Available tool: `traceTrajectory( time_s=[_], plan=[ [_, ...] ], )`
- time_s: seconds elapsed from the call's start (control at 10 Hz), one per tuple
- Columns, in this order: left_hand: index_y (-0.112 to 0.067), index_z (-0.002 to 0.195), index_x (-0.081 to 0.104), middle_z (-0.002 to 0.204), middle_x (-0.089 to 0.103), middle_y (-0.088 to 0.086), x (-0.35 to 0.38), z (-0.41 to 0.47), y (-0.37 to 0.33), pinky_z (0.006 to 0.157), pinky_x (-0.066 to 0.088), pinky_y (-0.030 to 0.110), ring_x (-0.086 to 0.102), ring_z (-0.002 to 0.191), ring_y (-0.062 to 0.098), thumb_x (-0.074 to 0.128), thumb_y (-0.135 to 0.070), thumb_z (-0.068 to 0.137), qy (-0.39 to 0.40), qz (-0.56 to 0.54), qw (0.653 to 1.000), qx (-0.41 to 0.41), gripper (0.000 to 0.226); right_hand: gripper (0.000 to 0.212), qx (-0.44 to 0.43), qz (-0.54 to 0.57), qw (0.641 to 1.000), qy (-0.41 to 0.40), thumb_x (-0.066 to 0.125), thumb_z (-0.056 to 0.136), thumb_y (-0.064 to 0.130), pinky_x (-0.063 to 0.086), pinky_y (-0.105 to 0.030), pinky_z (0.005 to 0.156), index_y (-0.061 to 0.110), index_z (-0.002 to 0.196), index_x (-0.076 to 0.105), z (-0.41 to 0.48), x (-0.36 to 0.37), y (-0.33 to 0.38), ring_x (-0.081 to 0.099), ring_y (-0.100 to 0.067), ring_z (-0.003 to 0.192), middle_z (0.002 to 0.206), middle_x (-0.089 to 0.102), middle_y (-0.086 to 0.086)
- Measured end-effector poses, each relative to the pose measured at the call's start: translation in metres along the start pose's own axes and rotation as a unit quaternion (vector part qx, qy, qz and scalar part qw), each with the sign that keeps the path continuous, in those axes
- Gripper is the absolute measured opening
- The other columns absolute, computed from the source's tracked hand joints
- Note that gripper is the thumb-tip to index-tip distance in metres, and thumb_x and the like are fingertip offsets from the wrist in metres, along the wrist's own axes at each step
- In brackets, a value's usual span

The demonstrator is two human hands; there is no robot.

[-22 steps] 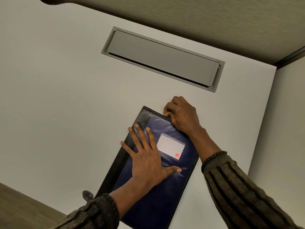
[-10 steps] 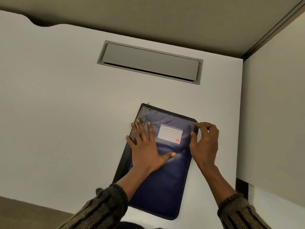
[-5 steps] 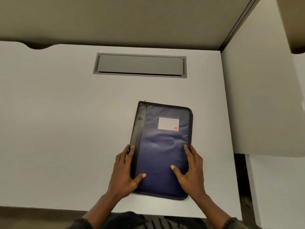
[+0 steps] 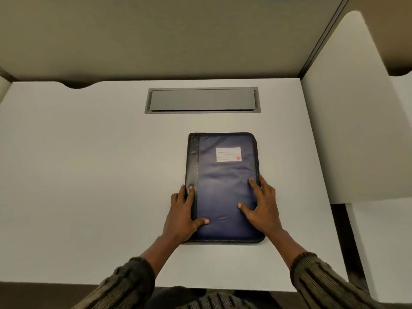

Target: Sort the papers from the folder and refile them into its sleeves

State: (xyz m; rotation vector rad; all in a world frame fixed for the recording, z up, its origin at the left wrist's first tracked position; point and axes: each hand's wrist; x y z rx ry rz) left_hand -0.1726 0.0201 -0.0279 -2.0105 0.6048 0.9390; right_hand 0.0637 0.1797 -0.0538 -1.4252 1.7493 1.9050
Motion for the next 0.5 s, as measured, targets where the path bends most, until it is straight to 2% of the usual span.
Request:
traceTrajectory(
  time_s=[0.1,0.2,0.3,0.4,0.5],
  plan=[
    [-0.026,0.168,0.005,0.171,0.012,0.003,-0.006,0.004,-0.001,0.119,0.042,0.046,0.022,0.154,0.027,0.076,-0.078,0.076,0.012,0.034,0.999,-0.005,0.128,0.096,0.008,-0.024,0.999,0.021,0.084,0.082,0.047,0.04,-0.048,0.116,0.026,0.162,0.034,0.006,-0.003,0.004,0.031,-0.032,0.149,0.167,0.028,-0.01],
    [-0.022,0.168,0.003,0.173,0.012,0.008,-0.014,0.004,-0.004,0.119,0.042,0.046,0.025,0.154,0.031,0.071,-0.075,0.083,0.038,0.093,0.995,0.009,0.121,0.095,0.019,-0.058,0.997,0.043,0.08,0.084,0.05,0.042,-0.048,0.118,0.027,0.163,0.032,0.007,-0.011,0.01,0.027,-0.03,0.153,0.17,0.024,-0.008],
    [-0.019,0.168,0.008,0.17,0.023,0.011,-0.027,0.003,-0.007,0.116,0.045,0.046,0.033,0.15,0.033,0.069,-0.068,0.09,0.066,0.159,0.985,0.018,0.11,0.094,0.028,-0.097,0.993,0.061,0.075,0.088,0.054,0.04,-0.044,0.118,0.027,0.164,0.027,0.004,-0.021,0.023,0.024,-0.028,0.155,0.17,0.02,-0.008],
    [-0.018,0.148,0.041,0.148,0.048,0.005,-0.05,0.002,-0.012,0.106,0.048,0.042,0.043,0.135,0.028,0.069,-0.063,0.091,0.051,0.214,0.974,0.045,0.078,0.092,0.01,-0.124,0.991,0.056,0.071,0.089,0.059,0.039,-0.041,0.117,0.026,0.162,0.026,-0.003,-0.036,0.042,0.028,-0.028,0.152,0.168,0.022,-0.006],
    [-0.014,0.155,0.035,0.157,0.041,0.006,-0.067,0.004,-0.014,0.112,0.046,0.041,0.04,0.142,0.029,0.072,-0.056,0.092,0.006,0.193,0.978,0.073,0.084,0.097,-0.014,-0.118,0.992,0.049,0.064,0.087,0.069,0.038,-0.041,0.119,0.026,0.164,0.023,-0.004,-0.049,0.059,0.029,-0.027,0.152,0.169,0.022,-0.005]
  ],
)
Point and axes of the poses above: each hand's wrist, its own z-axis towards the middle knuckle, its own x-axis out of the palm, y = z × x
